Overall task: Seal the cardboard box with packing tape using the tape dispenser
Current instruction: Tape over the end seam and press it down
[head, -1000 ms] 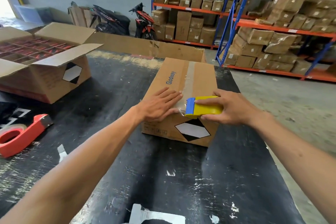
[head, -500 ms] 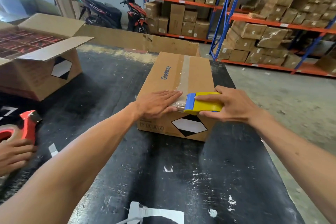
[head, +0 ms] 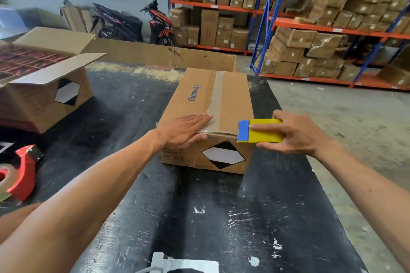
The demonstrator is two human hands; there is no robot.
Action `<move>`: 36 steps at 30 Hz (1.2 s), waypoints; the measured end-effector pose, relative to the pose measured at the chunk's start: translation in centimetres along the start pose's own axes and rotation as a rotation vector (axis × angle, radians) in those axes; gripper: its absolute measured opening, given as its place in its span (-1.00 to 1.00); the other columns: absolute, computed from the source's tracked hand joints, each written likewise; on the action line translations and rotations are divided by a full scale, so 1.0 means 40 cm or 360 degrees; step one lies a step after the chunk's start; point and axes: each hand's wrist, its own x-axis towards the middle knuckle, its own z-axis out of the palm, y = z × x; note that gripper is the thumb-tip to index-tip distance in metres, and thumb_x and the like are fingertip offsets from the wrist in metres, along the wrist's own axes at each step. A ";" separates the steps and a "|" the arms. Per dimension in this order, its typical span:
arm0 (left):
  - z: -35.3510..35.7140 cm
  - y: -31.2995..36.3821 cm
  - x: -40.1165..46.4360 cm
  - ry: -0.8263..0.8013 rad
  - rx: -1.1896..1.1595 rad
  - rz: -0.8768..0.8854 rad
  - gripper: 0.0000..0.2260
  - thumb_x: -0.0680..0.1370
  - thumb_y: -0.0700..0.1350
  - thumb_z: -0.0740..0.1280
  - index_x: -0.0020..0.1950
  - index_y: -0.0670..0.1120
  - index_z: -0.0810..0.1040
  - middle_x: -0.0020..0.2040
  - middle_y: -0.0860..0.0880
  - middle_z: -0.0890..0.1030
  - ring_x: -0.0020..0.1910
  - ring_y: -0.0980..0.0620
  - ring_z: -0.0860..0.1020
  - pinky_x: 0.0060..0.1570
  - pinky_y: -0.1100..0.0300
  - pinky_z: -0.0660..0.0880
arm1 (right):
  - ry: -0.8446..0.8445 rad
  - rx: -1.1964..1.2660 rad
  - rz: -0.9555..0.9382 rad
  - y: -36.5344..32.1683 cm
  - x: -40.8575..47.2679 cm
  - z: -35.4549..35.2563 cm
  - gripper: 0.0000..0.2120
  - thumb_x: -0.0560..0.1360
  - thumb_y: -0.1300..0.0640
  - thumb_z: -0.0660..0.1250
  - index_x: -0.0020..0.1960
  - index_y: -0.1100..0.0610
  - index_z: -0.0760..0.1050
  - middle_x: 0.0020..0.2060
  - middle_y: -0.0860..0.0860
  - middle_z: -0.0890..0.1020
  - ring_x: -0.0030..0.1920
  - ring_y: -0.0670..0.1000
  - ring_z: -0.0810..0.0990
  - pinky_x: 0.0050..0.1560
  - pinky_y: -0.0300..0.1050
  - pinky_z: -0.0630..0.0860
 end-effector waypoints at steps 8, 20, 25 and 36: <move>-0.031 0.054 0.037 0.0069 0.0242 0.0020 -0.27 0.64 0.35 -0.16 0.64 -0.09 -0.20 0.64 -0.11 0.05 0.61 -0.04 0.07 0.59 0.00 -0.09 | 0.0000 0.0042 0.0033 0.012 -0.002 0.017 -0.44 0.42 -0.45 0.21 0.36 -0.29 0.51 -0.25 -0.04 0.38 -0.42 -0.05 0.33 -0.54 -0.13 0.35; 0.009 0.104 0.116 -0.0060 0.0081 0.0084 -0.31 0.64 0.27 -0.20 0.64 -0.15 -0.11 0.64 -0.12 -0.06 0.61 0.03 -0.10 0.56 0.17 -0.18 | -0.0040 0.0062 0.0031 0.022 0.005 0.028 -0.42 0.41 -0.48 0.17 0.37 -0.31 0.48 -0.22 -0.02 0.42 -0.40 -0.02 0.40 -0.48 -0.13 0.37; 0.016 0.103 0.113 -0.0067 0.0072 0.0074 -0.33 0.66 0.27 -0.17 0.64 -0.12 -0.12 0.64 -0.09 -0.06 0.61 0.05 -0.11 0.55 0.18 -0.18 | -0.0057 0.0050 -0.0005 0.031 0.003 0.029 -0.42 0.42 -0.47 0.16 0.38 -0.31 0.46 -0.22 0.00 0.43 -0.40 0.01 0.43 -0.48 -0.10 0.42; 0.011 0.097 0.115 -0.0065 0.0052 0.0072 -0.26 0.62 0.34 -0.22 0.64 -0.12 -0.09 0.64 -0.09 -0.02 0.61 0.04 -0.07 0.58 0.12 -0.09 | -0.0009 0.0048 0.0068 0.108 -0.116 0.004 -0.45 0.42 -0.43 0.23 0.36 -0.30 0.50 -0.27 -0.06 0.36 -0.40 0.02 0.41 -0.48 -0.10 0.34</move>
